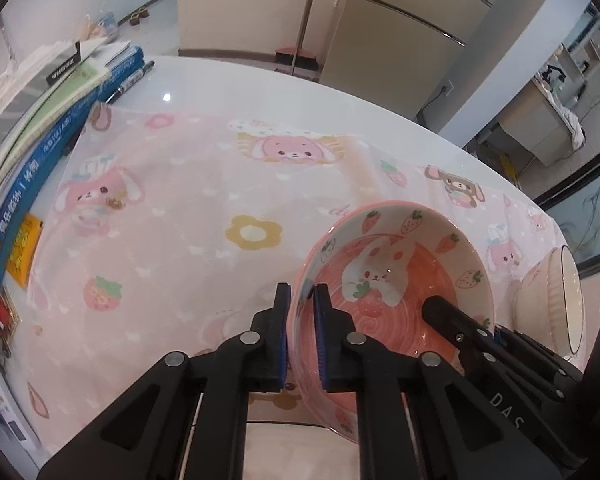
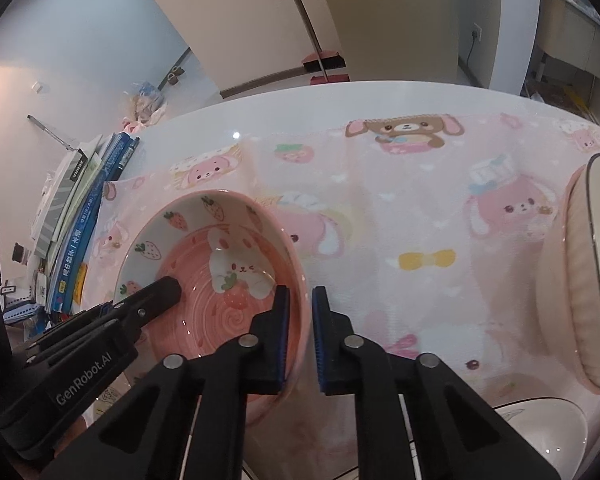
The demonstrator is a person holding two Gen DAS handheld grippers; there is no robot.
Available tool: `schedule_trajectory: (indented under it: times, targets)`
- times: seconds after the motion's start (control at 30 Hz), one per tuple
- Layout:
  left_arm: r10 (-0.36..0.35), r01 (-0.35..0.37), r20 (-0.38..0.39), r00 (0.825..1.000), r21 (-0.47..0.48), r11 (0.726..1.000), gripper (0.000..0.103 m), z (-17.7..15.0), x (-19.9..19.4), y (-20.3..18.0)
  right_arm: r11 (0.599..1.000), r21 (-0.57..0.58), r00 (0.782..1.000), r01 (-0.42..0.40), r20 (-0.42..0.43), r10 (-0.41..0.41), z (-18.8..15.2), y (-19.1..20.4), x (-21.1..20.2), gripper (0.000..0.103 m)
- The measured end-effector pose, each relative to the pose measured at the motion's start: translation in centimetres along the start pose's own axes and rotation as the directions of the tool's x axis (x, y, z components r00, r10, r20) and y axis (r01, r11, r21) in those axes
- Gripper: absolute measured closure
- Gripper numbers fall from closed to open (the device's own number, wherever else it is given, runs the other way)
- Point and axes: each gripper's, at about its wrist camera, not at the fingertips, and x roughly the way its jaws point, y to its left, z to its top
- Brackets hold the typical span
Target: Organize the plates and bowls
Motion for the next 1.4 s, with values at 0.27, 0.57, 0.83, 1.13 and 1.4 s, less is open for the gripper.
schedule_trajectory:
  times: [0.27,0.57,0.83,1.13,1.4]
  targets:
    - [0.001,-0.001,-0.001,1.0,-0.022,1.0,0.094,0.1,-0.3,0.4,1.0,0.006,1.0,-0.014,0.018,0.014,0.0,0.6,-0.6,0.094]
    - [-0.017,0.018,0.059,0.998,-0.027,0.999,0.094,0.2,-2.7,0.1,1.0,-0.014,0.998,-0.02,0.067,0.021,0.1,1.2,-3.4,0.093]
    - [-0.011,0.012,0.147,0.989,-0.005,1.0,0.094,-0.1,-6.4,-1.4,0.999,-0.023,0.989,-0.045,0.141,0.048,0.3,1.3,-7.2,0.093]
    - [-0.03,0.029,0.289,0.957,0.007,1.0,0.094,-0.8,-12.0,-2.4,0.996,-0.013,0.962,-0.087,0.261,0.087,-0.7,2.1,-13.0,0.093]
    - [-0.143,0.137,0.446,0.883,0.045,0.99,0.093,-2.2,-17.1,-3.5,0.993,-0.074,0.932,-0.09,0.345,0.11,-2.0,2.2,-19.3,0.09]
